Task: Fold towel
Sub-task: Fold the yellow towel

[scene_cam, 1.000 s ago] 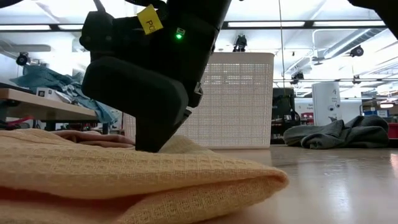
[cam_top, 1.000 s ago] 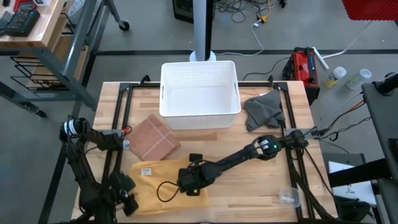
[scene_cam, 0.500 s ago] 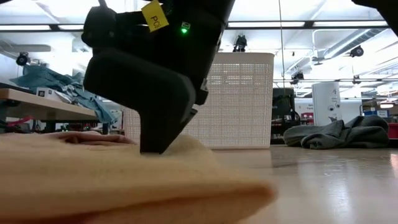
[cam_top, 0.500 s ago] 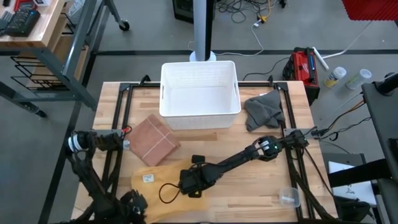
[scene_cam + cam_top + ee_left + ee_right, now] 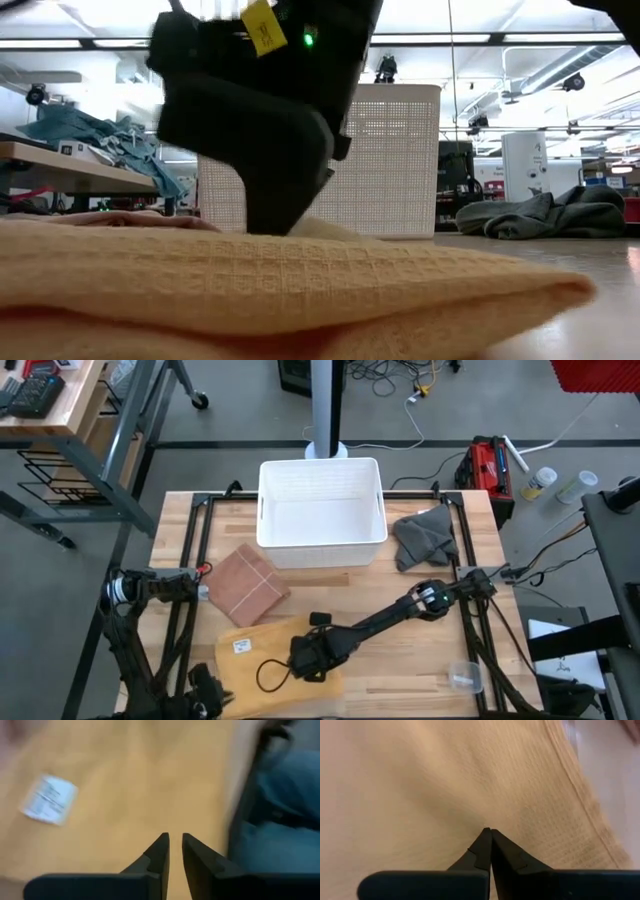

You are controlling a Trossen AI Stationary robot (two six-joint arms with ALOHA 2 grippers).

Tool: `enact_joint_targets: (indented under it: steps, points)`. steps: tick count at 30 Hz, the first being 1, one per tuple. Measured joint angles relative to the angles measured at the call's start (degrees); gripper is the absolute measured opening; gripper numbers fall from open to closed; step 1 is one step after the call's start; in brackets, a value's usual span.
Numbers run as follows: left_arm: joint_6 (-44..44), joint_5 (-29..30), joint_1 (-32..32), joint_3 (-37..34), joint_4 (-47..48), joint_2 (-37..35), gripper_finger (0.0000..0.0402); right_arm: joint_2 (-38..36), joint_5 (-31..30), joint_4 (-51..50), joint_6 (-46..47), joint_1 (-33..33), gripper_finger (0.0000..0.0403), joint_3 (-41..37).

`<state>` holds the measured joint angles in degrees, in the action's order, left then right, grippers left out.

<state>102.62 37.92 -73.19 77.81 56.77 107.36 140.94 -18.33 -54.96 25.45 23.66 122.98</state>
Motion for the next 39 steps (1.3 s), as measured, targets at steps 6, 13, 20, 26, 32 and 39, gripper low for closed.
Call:
enact_joint_targets:
  steps: [6,13,20,26,32,39]
  points:
    - [1.89,1.61,3.02,-6.40,-0.70,0.38,0.0030,-0.81,-0.20,0.84,-0.61,2.07,0.0000,2.01]
    - [3.59,-5.65,5.19,-17.39,-14.79,0.49,0.0022,-0.97,4.36,3.43,-0.74,3.75,0.0000,1.88]
    - [4.82,-5.26,4.19,-18.30,-17.17,0.10,0.0021,0.50,11.61,2.41,-0.77,6.23,0.0000,-0.75]
    - [4.03,-7.38,3.45,-16.51,-16.84,0.04,0.0024,-0.10,11.37,-1.80,1.55,6.98,0.0000,-1.47]
    - [2.74,-7.31,3.39,-13.98,-14.92,0.01,0.0025,-2.21,9.30,-1.16,1.59,7.07,0.0000,-1.77]
    - [-2.33,0.41,4.06,-10.38,-14.19,-0.14,0.0025,-3.92,6.31,6.00,0.75,5.95,0.0000,-1.71]
